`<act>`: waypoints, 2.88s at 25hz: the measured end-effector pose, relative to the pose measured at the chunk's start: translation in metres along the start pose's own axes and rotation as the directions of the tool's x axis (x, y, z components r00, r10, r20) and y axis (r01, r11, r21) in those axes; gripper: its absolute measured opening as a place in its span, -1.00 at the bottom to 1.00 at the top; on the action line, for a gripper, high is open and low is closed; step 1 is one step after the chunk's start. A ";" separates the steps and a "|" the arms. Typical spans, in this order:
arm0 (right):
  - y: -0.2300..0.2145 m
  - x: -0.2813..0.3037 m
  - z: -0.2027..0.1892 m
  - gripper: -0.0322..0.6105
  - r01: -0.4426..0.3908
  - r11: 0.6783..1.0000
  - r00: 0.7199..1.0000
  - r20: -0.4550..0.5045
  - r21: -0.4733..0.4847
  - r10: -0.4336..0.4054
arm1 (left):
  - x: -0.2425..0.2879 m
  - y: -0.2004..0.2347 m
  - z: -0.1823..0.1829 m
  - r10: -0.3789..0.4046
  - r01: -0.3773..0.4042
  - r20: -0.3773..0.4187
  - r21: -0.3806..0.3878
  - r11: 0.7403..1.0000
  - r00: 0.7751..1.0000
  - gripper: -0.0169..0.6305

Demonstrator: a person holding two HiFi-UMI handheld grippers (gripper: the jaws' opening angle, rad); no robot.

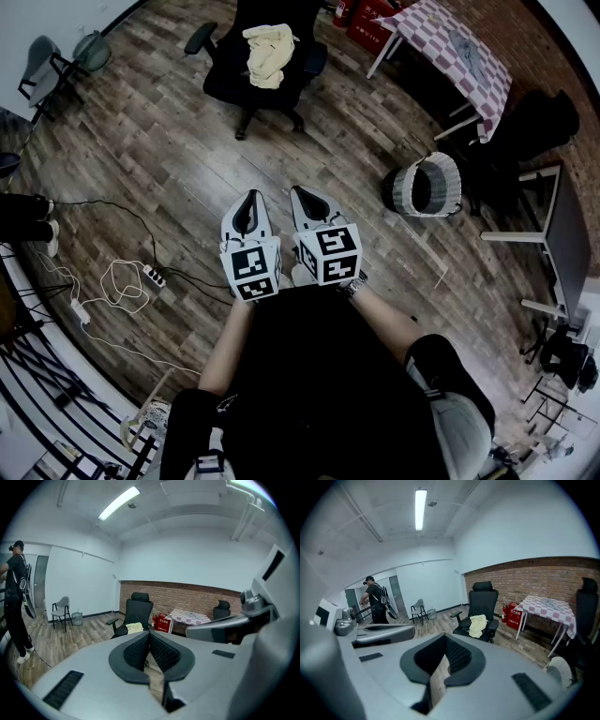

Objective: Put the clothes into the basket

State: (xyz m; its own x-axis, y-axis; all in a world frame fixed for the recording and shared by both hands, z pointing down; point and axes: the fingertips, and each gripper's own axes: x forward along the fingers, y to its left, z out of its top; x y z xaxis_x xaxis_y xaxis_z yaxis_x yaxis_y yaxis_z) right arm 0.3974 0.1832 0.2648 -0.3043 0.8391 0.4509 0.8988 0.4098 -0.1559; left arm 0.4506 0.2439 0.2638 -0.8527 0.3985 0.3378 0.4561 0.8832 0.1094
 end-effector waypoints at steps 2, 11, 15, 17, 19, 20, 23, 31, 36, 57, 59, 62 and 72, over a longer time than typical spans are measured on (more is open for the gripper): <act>-0.008 -0.006 0.002 -0.88 -0.008 1.000 1.000 0.006 0.003 0.008 | 0.002 -0.010 0.002 0.010 -0.010 0.000 0.014 1.000 1.000 -0.91; -0.032 -0.006 0.005 -0.88 -0.019 1.000 1.000 0.011 0.014 0.019 | 0.015 -0.028 0.009 0.035 -0.035 0.001 0.048 0.998 0.999 -0.91; -0.038 -0.005 0.005 -0.88 -0.022 1.000 1.000 0.016 0.020 0.022 | 0.022 -0.029 0.008 0.047 -0.047 -0.004 0.038 0.998 0.999 -0.91; -0.045 -0.003 0.005 -0.87 -0.030 0.999 0.999 0.015 0.032 0.030 | 0.028 -0.034 0.010 0.051 -0.051 -0.002 0.039 0.998 0.999 -0.91; -0.053 -0.002 0.003 -0.87 -0.039 0.998 0.999 0.009 0.039 0.039 | 0.034 -0.039 0.011 0.055 -0.055 0.001 0.043 0.998 0.998 -0.91; -0.057 -0.001 0.003 -0.87 -0.042 0.998 0.999 0.009 0.038 0.042 | 0.036 -0.041 0.012 0.058 -0.058 0.002 0.048 0.997 0.998 -0.91; -0.069 -0.001 0.009 -0.87 -0.051 0.998 0.998 0.028 0.039 0.050 | 0.044 -0.047 0.015 0.076 -0.076 -0.001 0.062 0.995 0.997 -0.91; -0.104 0.007 0.016 -0.87 -0.067 0.997 0.997 0.028 0.042 0.065 | 0.068 -0.058 0.017 0.128 -0.128 -0.002 0.030 0.991 0.992 -0.91; -0.118 0.017 0.025 -0.87 -0.046 0.998 0.999 0.030 0.047 0.045 | 0.090 -0.057 0.025 0.114 -0.114 0.003 0.046 0.992 0.993 -0.91; -0.129 0.204 0.123 -0.87 0.109 0.994 0.994 0.013 0.034 -0.109 | 0.259 0.086 0.092 0.009 -0.009 0.007 0.010 1.000 1.000 -0.91; -0.128 0.218 0.129 -0.87 0.124 0.991 0.992 0.015 0.041 -0.125 | 0.269 0.099 0.099 -0.001 0.001 0.018 0.007 1.000 1.000 -0.91; -0.124 0.239 0.140 -0.87 0.134 0.990 0.991 0.018 0.048 -0.135 | 0.283 0.117 0.108 -0.006 0.006 0.021 0.008 1.000 1.000 -0.91; -0.121 0.289 0.161 -0.87 0.122 0.992 0.992 0.008 0.037 -0.122 | 0.310 0.165 0.109 0.042 -0.042 -0.008 -0.021 0.999 0.999 -0.91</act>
State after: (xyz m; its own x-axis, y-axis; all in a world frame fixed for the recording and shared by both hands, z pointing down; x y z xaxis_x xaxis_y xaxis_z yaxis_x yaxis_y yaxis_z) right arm 0.1504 0.4337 0.2723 -0.4147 0.7856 0.4592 0.8426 0.5220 -0.1322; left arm 0.2338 0.5406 0.2844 -0.8310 0.4332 0.3491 0.4966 0.8604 0.1143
